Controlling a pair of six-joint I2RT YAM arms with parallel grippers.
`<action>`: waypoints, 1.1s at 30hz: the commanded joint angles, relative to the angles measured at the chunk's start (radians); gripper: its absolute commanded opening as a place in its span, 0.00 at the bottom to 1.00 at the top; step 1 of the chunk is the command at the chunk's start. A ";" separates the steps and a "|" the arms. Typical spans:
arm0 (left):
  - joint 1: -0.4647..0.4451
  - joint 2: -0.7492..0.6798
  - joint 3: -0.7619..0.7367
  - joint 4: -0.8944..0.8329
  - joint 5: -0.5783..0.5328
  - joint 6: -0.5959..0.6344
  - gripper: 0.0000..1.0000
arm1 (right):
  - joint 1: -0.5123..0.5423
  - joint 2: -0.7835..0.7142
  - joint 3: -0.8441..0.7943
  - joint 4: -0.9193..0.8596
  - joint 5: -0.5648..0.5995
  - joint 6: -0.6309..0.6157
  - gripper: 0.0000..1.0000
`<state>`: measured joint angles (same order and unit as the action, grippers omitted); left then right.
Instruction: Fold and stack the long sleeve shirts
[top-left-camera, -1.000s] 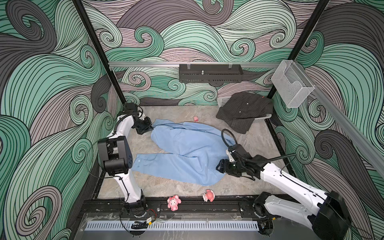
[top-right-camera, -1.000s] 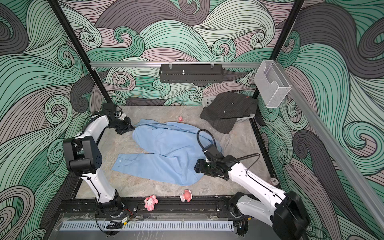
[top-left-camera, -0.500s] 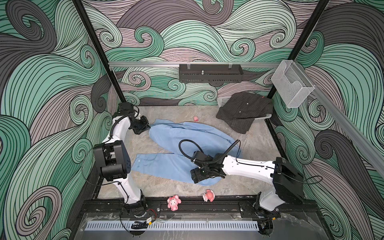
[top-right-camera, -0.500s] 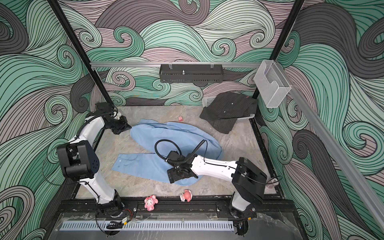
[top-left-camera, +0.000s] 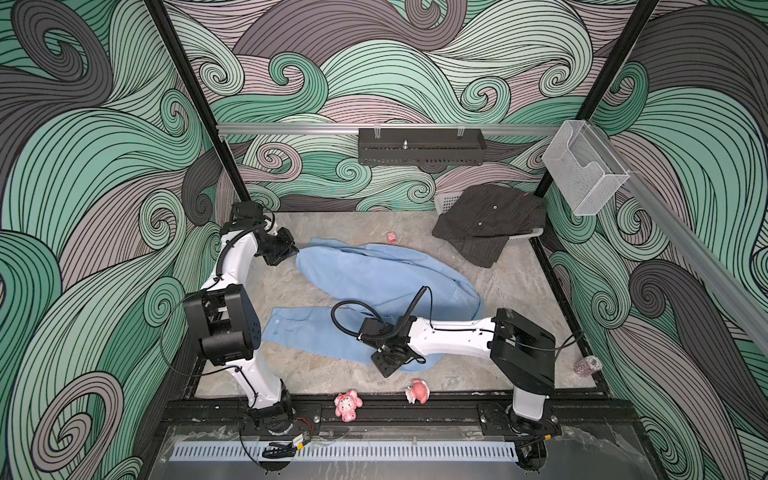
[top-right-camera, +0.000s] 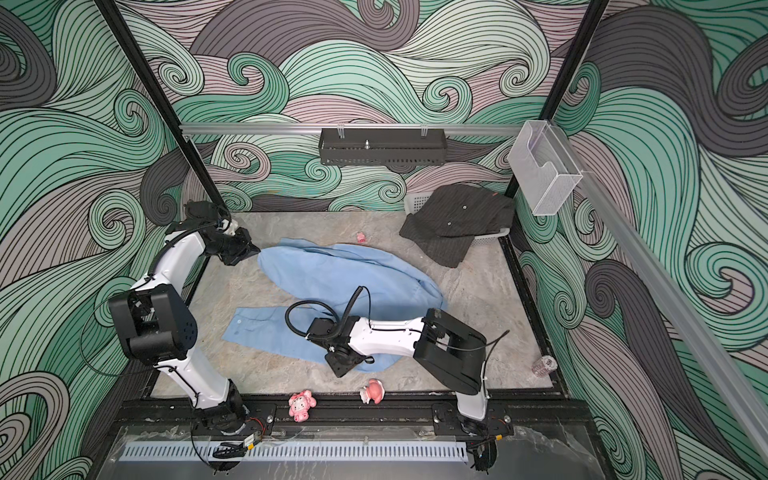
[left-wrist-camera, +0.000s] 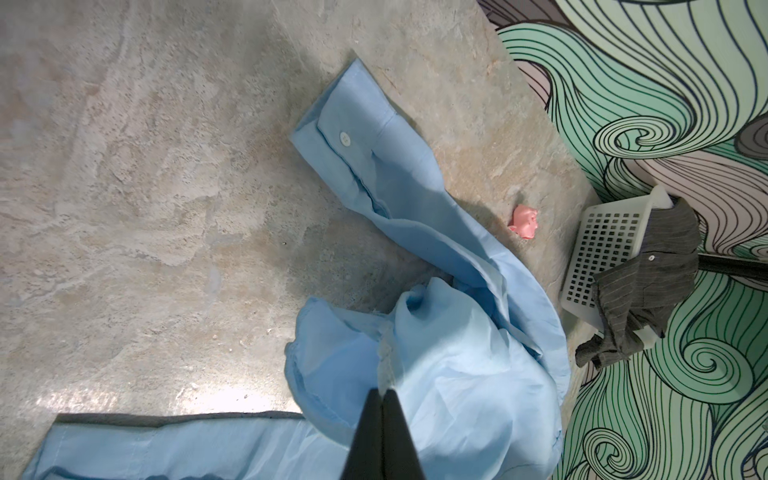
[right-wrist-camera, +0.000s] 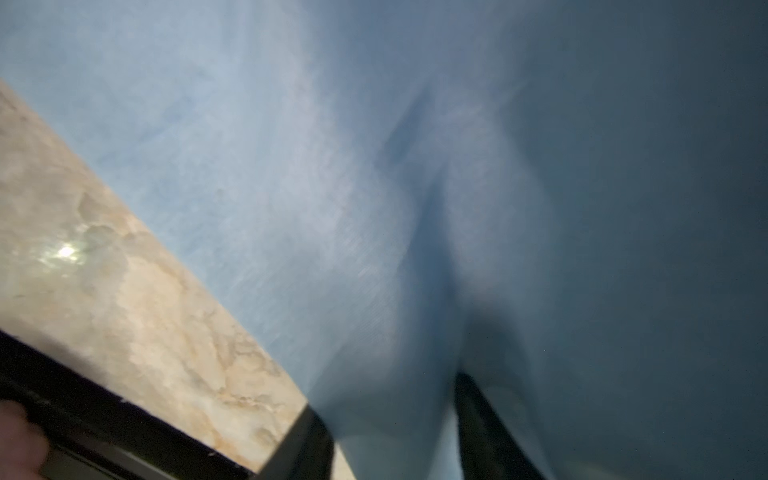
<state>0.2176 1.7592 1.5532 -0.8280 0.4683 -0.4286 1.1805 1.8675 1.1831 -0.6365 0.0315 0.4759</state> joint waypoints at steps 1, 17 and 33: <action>0.017 -0.009 0.065 -0.016 0.000 -0.014 0.00 | -0.061 -0.123 -0.022 -0.047 0.056 -0.070 0.01; 0.032 0.197 0.555 0.040 -0.051 -0.169 0.00 | -0.707 -0.507 0.426 -0.192 -0.170 -0.637 0.00; 0.047 0.485 1.142 0.238 -0.040 -0.494 0.00 | -0.889 -0.034 1.272 -0.158 -0.043 -0.863 0.00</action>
<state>0.2432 2.2765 2.6015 -0.7567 0.4309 -0.7994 0.2977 1.8286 2.2704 -0.7998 -0.0616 -0.3199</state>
